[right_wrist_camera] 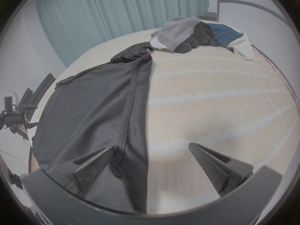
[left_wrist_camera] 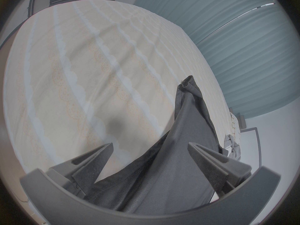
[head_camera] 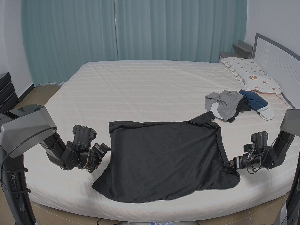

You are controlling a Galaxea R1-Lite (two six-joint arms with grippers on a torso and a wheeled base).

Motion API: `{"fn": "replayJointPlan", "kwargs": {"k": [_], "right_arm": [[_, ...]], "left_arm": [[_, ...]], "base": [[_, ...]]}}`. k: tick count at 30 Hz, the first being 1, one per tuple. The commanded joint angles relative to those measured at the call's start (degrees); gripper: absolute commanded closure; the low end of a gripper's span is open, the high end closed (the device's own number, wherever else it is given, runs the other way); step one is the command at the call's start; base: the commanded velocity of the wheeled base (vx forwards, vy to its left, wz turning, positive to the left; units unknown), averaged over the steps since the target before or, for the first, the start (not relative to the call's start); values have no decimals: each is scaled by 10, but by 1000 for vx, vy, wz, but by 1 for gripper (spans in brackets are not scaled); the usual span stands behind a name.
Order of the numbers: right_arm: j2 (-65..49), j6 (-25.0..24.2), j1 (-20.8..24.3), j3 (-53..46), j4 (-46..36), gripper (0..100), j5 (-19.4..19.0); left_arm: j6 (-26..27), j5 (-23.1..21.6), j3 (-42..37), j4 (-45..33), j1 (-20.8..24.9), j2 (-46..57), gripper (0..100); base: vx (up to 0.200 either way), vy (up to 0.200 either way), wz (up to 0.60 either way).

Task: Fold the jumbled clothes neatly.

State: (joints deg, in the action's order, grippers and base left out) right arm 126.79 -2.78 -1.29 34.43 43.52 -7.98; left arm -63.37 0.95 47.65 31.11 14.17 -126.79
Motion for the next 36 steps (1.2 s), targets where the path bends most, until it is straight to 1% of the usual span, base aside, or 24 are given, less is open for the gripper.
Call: {"fn": "replayJointPlan", "kwargs": {"k": [1,3,4,6,8,9,10,11,12,14,17,19,21,24,27,28,29,30,32,33,34,35,36], "right_arm": [[-19,38,-62,-29,2,0,-5],[-21,41,-66,-30,2,0,-5],[-39,53,-104,-45,2,0,-16],[-50,55,-122,-51,1,0,-27],[-65,59,-150,-59,0,0,-44],[-65,59,-150,-59,0,0,-44],[-67,66,-177,-64,0,0,-55],[-67,66,-177,-64,0,0,-55],[-67,68,-193,-67,1,0,-62],[-70,65,-202,-70,2,0,-81],[-88,42,-205,-84,5,0,-123],[-101,4,-198,-94,7,0,-153],[-114,-35,-184,-100,8,0,-172],[-131,-81,-153,-115,12,0,-177],[-150,-115,-135,-132,32,0,-186],[-153,-122,-132,-136,39,0,-188],[-162,-144,-129,-144,53,0,-193],[-167,-154,-129,-149,59,0,-195],[-175,-180,-129,-163,77,0,-207],[-175,-188,-129,-169,85,0,-215],[-175,-188,-129,-169,85,0,-215],[-175,-195,-130,-188,103,0,-229],[-175,-195,-130,-193,107,0,-232]], "left_arm": [[0,0,-3,1,0,1,0],[0,0,-3,1,1,1,0],[0,0,-3,0,0,1,0],[0,0,-3,0,1,1,0],[0,0,-4,0,1,0,0],[0,0,-4,0,1,0,0],[1,0,-4,-1,2,1,0],[1,0,-4,-1,2,1,0],[1,0,-6,0,2,1,0],[5,0,-11,-1,2,1,0],[18,0,-26,0,2,18,0],[26,-1,-37,1,6,33,0],[29,-1,-46,1,10,48,0],[29,-1,-54,1,13,61,0],[28,-1,-56,0,17,66,0],[28,-1,-56,0,19,66,0],[28,-1,-56,-3,23,69,0],[28,-1,-56,-4,24,69,0],[27,-1,-56,-6,33,71,0],[26,-1,-56,-6,39,70,0],[26,-1,-56,-6,39,70,0],[25,-1,-57,-6,46,71,0],[25,-1,-58,-7,47,72,0]], "base": [[0,0,0],[0,0,0],[0,0,0],[0,0,0],[0,0,0],[0,0,0],[0,0,0],[0,0,0],[0,0,0],[0,0,0],[0,0,0],[0,0,0],[0,0,0],[0,0,0],[0,0,0],[0,0,0],[0,0,0],[0,0,0],[-200,0,0],[-200,0,0],[-200,0,0],[-200,0,0],[-200,0,0]]}}
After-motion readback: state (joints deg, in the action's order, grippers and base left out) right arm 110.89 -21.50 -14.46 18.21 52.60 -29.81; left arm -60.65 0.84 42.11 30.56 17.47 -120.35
